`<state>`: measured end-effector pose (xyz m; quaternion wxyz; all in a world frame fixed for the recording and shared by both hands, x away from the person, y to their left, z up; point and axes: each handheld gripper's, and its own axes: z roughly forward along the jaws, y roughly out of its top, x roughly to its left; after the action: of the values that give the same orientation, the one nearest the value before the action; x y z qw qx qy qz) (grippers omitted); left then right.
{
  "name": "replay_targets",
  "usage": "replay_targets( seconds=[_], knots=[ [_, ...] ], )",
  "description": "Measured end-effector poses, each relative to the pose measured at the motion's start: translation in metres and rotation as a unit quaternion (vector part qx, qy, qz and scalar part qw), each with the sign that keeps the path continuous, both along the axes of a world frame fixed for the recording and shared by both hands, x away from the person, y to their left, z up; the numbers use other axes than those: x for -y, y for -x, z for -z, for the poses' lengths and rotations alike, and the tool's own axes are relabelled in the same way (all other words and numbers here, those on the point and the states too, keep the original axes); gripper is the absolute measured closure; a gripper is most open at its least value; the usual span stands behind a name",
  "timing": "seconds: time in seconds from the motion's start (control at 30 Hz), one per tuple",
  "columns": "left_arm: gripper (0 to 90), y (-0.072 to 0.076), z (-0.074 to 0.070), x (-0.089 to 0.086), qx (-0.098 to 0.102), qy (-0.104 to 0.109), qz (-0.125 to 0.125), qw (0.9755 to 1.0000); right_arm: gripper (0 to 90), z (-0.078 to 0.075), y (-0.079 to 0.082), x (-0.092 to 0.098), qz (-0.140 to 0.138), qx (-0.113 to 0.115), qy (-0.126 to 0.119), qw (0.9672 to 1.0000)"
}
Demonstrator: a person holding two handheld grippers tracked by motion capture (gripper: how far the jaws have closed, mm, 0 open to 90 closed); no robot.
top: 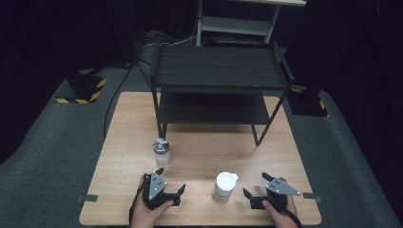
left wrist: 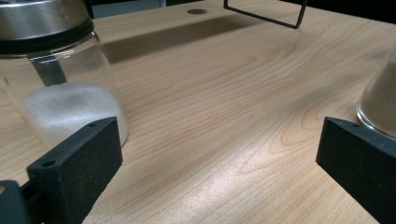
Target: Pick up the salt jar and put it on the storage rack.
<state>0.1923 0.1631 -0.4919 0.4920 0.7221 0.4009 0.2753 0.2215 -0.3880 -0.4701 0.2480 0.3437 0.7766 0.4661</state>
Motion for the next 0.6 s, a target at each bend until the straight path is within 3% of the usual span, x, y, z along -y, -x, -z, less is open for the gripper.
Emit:
replay_targets(
  seconds=[0.6],
  knots=[
    [0.5,-0.0024,0.0002,-0.0017,-0.003,0.006,-0.001,1.0000,0.2,0.0024,-0.0015,0.0066,0.005,-0.005,-0.022,0.9997]
  ],
)
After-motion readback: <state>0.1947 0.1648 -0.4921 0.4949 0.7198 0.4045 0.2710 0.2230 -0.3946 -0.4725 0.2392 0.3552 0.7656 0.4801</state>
